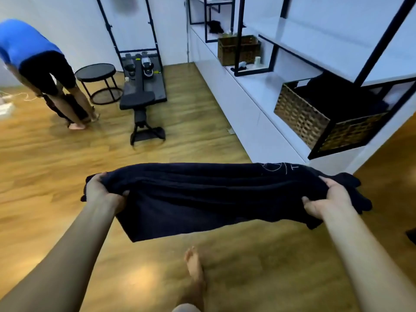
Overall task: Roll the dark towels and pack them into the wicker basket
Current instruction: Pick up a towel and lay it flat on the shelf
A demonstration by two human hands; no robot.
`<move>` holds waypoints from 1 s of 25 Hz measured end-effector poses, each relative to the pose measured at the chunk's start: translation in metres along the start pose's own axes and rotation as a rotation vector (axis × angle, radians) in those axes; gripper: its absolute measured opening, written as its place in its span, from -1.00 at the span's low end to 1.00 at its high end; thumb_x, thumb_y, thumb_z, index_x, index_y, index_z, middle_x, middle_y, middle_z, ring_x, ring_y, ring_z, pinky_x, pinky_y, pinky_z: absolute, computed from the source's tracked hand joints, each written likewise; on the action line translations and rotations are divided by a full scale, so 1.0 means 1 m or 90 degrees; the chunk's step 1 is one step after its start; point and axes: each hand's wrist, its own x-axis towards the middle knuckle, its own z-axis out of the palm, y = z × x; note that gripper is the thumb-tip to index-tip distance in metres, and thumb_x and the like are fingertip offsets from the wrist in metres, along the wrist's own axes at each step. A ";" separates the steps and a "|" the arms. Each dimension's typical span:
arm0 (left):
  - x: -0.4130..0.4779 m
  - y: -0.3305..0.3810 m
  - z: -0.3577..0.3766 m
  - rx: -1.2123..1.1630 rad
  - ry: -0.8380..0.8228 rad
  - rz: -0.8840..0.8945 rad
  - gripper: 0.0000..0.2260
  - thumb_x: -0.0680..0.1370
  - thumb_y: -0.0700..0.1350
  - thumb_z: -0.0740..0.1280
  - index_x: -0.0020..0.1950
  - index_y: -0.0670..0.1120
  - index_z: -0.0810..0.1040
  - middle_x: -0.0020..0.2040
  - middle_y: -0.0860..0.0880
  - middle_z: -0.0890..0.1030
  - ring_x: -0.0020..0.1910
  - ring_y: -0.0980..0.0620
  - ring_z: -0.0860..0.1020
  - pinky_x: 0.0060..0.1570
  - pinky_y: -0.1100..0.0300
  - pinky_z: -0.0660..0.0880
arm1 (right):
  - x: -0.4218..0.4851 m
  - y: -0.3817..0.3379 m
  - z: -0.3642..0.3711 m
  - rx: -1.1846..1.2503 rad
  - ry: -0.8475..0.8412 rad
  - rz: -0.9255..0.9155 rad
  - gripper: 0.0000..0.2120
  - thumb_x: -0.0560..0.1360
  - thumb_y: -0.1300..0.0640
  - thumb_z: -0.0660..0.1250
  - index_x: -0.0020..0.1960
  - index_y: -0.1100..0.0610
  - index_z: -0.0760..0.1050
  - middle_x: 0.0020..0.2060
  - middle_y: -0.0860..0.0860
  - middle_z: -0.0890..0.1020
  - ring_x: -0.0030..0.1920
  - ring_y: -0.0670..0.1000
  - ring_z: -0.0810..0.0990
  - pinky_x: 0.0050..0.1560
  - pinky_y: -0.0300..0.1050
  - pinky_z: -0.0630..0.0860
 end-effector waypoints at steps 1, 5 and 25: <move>0.016 0.002 0.032 0.015 0.027 0.003 -0.95 0.45 -0.05 0.39 -0.11 0.03 0.61 -0.05 0.04 0.64 -0.13 0.02 0.62 -0.12 0.19 0.53 | 0.016 0.001 0.018 0.010 -0.003 -0.008 -0.68 0.50 0.15 0.40 0.24 0.03 0.56 0.13 0.05 0.59 -0.07 0.15 0.54 -0.31 0.07 0.44; 0.090 0.006 0.155 0.051 0.007 -0.045 -0.90 0.51 -0.04 0.35 0.00 0.03 0.60 -0.01 0.08 0.65 -0.16 0.06 0.61 -0.33 0.24 0.51 | 0.068 0.003 0.115 0.053 0.044 -0.008 -0.75 0.51 0.17 0.38 0.18 0.08 0.56 0.13 0.09 0.60 -0.06 0.17 0.58 -0.25 0.06 0.50; 0.318 -0.084 0.814 0.356 -0.192 -0.079 -0.66 0.44 -0.09 0.47 0.21 -0.08 0.58 0.07 -0.04 0.66 -0.06 -0.03 0.64 -0.21 0.07 0.59 | 0.375 -0.068 0.604 0.252 0.072 -0.056 -0.70 0.49 0.25 0.40 0.22 0.13 0.56 0.09 0.06 0.67 0.03 0.09 0.68 -0.14 0.01 0.63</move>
